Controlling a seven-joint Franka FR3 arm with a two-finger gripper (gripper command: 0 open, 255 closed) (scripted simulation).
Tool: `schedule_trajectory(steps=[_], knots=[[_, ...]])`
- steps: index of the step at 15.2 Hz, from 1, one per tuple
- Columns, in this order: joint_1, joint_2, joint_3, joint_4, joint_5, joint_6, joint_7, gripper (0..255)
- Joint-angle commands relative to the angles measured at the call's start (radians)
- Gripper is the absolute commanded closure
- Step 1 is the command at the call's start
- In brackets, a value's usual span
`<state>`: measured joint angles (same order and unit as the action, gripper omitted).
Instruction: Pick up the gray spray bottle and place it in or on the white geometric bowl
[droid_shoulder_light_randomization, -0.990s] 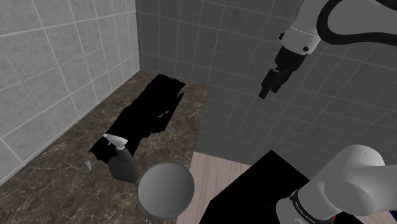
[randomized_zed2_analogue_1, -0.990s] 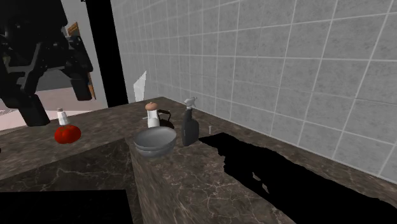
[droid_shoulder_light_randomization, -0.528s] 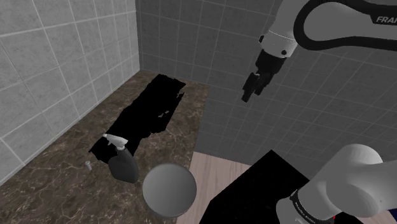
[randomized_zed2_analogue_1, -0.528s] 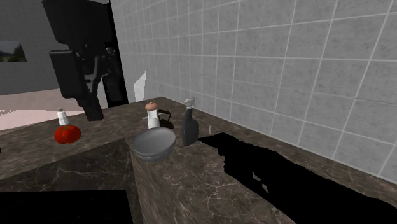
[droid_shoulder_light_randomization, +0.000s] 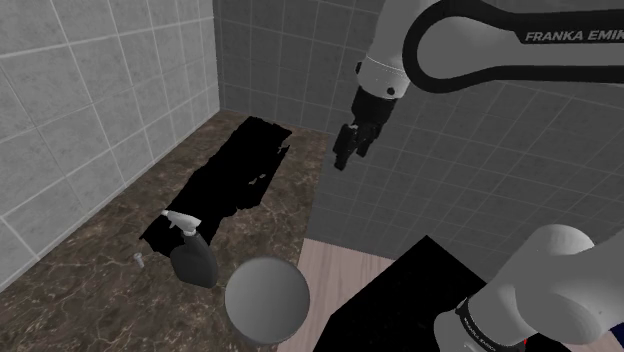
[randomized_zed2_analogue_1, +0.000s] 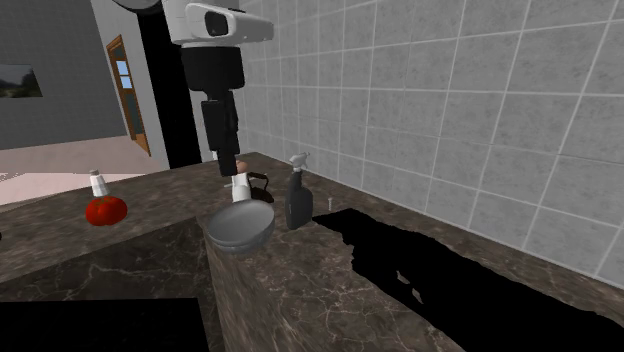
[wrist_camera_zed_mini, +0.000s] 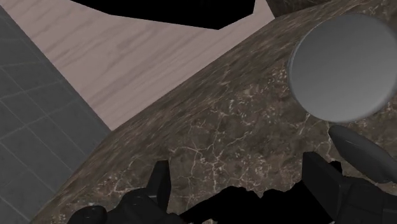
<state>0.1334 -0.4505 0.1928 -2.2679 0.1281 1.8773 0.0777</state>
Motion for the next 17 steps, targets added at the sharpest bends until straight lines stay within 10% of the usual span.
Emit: schedule_trajectory(steps=[1, 17], knots=[[0.015, 0.054, 0.030, 0.031, 0.004, 0.026, 0.018, 0], [0.139, 0.551, 0.228, 0.424, -0.128, 0.123, 0.194, 0]])
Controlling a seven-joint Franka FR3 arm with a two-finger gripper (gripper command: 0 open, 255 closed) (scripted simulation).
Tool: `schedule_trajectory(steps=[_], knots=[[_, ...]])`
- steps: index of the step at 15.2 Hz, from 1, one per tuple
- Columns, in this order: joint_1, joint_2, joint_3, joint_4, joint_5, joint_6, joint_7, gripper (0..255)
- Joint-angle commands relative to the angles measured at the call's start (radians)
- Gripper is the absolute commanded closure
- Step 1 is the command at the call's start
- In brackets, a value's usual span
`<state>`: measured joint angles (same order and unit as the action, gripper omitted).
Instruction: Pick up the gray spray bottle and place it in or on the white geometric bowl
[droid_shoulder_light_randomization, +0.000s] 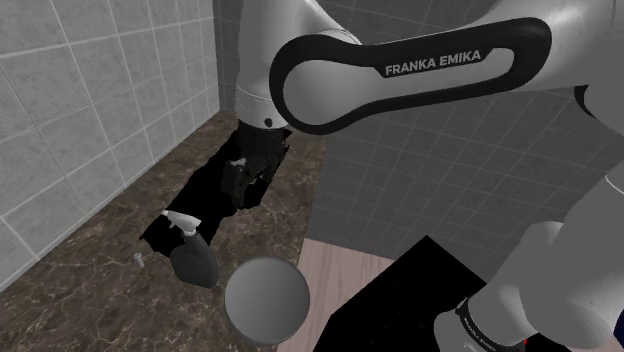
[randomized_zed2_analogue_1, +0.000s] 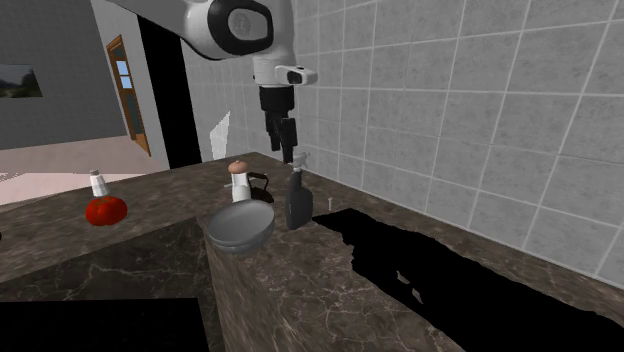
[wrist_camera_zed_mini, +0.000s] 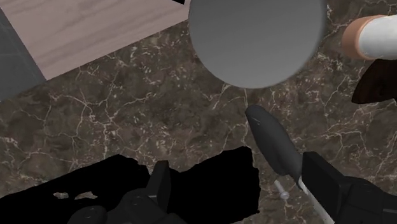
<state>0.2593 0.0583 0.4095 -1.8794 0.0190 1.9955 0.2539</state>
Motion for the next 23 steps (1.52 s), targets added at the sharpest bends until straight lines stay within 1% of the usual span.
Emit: schedule_trajectory(steps=[1, 7, 8, 15, 23], knots=[[0.025, 0.077, 0.019, 0.068, -0.035, 0.003, 0.030, 0], [0.123, 0.290, 0.046, 0.292, -0.136, -0.028, 0.092, 0], [0.127, 0.298, 0.046, 0.302, -0.139, -0.030, 0.094, 0], [0.134, 0.331, 0.039, 0.245, -0.156, 0.057, 0.105, 0], [0.134, 0.331, 0.039, 0.245, -0.156, 0.057, 0.105, 0]])
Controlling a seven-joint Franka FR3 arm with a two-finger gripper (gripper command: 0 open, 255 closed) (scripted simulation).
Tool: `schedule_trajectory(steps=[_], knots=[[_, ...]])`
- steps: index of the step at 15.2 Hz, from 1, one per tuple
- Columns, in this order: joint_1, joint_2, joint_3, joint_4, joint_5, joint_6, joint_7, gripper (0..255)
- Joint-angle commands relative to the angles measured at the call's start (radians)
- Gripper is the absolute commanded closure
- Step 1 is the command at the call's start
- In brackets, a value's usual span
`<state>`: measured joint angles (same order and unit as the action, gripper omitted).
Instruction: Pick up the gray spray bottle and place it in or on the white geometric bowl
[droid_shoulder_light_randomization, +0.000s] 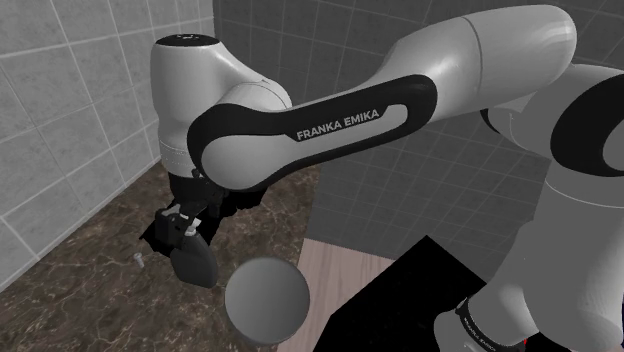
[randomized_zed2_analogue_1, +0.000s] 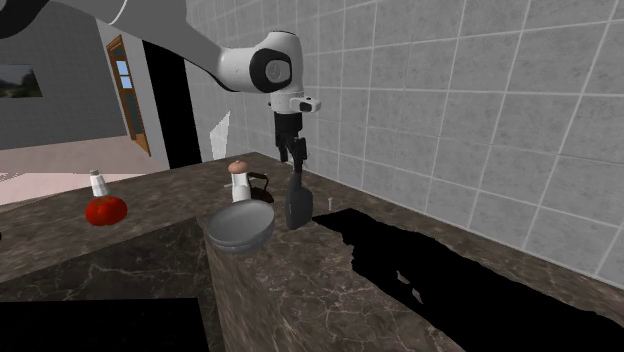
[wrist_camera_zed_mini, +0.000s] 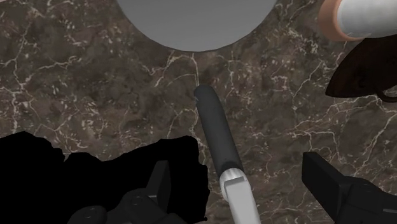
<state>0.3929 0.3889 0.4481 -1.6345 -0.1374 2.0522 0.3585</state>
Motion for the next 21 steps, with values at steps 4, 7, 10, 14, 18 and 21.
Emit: schedule_trajectory(steps=[4, 7, 10, 14, 18, 21], knots=[[0.000, 0.000, 0.000, 0.000, 0.000, 0.000, 0.000, 255], [0.000, 0.000, 0.000, 0.000, 0.000, 0.000, 0.000, 255], [0.000, 0.000, 0.000, 0.000, 0.000, 0.000, 0.000, 255], [-0.001, -0.014, 0.004, 0.035, 0.008, -0.048, -0.004, 255], [0.000, -0.025, 0.007, 0.075, 0.014, -0.097, -0.007, 255], [0.001, -0.030, 0.009, 0.108, 0.017, -0.135, -0.008, 255]])
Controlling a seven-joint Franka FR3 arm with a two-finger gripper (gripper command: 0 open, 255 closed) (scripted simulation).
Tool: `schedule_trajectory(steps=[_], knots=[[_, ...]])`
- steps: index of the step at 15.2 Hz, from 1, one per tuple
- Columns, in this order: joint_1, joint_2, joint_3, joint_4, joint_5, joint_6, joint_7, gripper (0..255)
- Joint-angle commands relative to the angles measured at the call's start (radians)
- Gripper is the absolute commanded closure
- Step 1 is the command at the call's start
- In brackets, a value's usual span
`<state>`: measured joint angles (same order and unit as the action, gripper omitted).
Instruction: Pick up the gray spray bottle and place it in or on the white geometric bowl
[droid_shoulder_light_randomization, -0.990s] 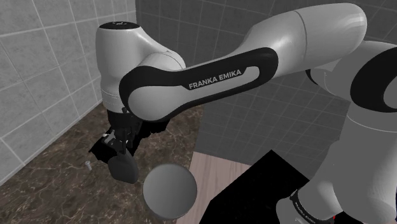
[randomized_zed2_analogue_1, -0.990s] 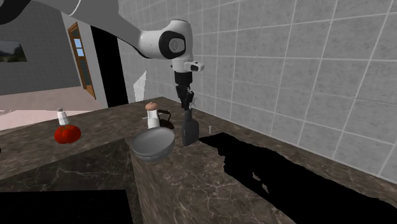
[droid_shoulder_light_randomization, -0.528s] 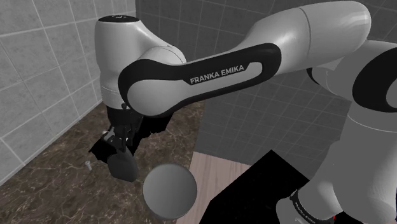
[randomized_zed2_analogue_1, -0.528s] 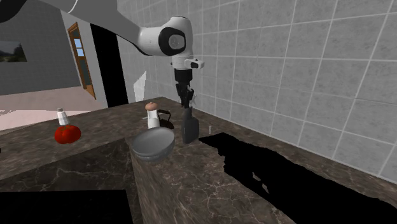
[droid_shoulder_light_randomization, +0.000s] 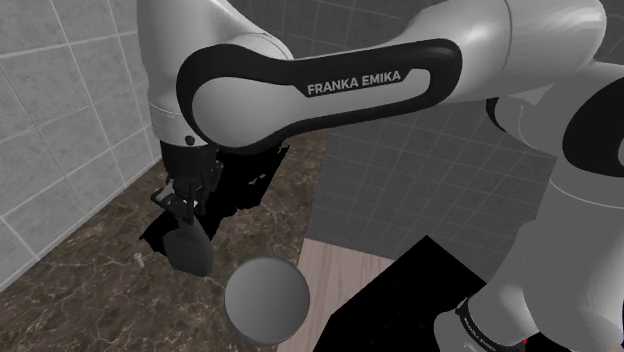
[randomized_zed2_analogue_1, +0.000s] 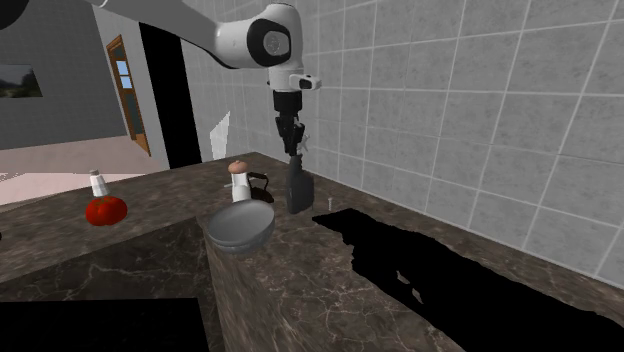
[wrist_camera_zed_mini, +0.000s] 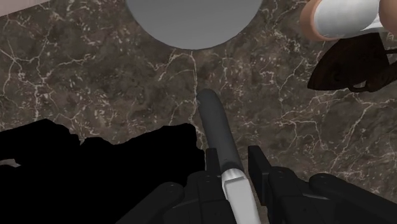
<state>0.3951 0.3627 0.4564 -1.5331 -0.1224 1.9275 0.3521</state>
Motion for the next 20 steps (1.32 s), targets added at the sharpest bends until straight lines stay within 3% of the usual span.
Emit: schedule_trajectory(steps=[1, 20], knots=[[0.000, -0.005, 0.001, 0.018, 0.003, -0.023, -0.002, 255], [0.034, 0.024, 0.007, 0.318, -0.007, -0.294, 0.001, 255]])
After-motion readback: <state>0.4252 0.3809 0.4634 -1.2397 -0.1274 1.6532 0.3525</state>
